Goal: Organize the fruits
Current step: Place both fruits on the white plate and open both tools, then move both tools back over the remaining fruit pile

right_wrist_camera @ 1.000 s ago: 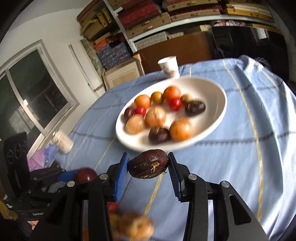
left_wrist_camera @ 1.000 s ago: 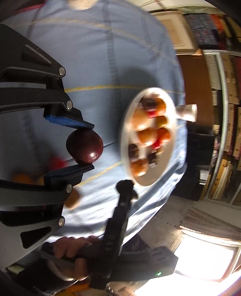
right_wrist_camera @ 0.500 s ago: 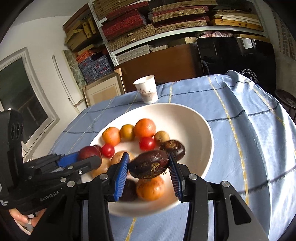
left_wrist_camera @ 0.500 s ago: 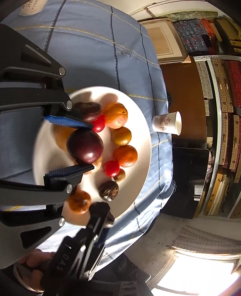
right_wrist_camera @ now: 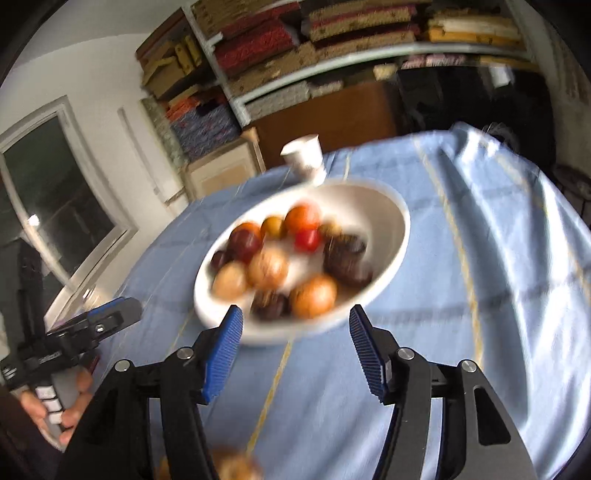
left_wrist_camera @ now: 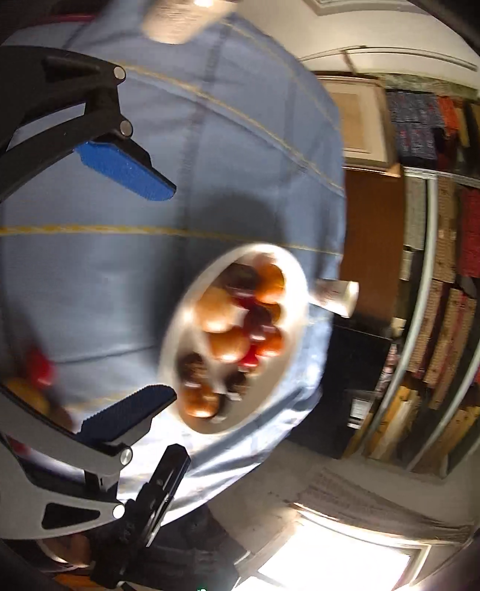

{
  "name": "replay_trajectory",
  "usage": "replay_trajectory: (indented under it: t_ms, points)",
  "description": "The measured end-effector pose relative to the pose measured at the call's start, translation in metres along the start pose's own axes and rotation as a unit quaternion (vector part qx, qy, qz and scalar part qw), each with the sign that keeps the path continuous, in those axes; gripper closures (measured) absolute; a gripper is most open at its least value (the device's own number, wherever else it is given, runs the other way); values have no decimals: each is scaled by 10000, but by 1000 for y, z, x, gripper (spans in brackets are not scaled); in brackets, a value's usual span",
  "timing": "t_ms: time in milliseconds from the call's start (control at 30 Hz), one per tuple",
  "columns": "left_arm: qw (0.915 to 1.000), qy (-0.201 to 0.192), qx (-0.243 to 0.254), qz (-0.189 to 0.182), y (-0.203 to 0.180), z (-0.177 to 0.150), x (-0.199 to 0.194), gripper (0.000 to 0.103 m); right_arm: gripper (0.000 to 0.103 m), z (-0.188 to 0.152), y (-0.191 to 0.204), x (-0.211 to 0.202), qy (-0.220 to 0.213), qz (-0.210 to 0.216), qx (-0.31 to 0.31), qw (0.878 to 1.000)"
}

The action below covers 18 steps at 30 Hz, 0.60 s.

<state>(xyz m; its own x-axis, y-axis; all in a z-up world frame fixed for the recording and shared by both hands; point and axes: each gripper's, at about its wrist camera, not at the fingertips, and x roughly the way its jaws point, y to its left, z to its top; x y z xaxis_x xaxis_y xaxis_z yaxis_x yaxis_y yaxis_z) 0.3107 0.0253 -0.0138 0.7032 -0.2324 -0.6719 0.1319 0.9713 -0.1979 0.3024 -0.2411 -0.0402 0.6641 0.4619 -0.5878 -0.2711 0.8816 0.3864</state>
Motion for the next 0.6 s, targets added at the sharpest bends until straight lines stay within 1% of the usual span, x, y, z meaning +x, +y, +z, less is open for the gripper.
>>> replay_trajectory:
  t_ms: [33, 100, 167, 233, 300, 367, 433, 500, 600]
  points:
    - [10000, 44, -4, -12, 3, -10, -3, 5, 42, -8, 1, -1, 125, 34, -25, 9999]
    - [9998, 150, 29, 100, 6, -28, -9, 5, 42, -23, 5, -4, 324, 87, -96, 9994]
    - [9996, 196, 133, 126, 7, -38, -15, 5, 42, -35, 12, -8, 507, 254, -199, 9982]
    - [9996, 135, 205, 131, 5, -44, -24, 5, 42, -41, 19, -15, 517, 376, -319, 9974]
    - [9994, 47, 232, 233, 6, -49, -32, 5, 42, -44, 24, -21, 495, 391, -459, 9970]
    - [9993, 30, 180, 319, 10, -52, -35, 5, 42, -47, 25, -25, 521, 428, -460, 9967]
    - [9996, 68, 42, 274, 15, -54, -37, 5, 42, -51, 22, -26, 647, 572, -333, 9957]
    - [9997, 148, -88, 162, 20, -56, -38, 5, 42, -55, 19, -26, 732, 589, -265, 9952]
    - [9996, 163, -200, 76, 24, -58, -40, 5, 42, -58, 19, -26, 785, 635, -271, 9945]
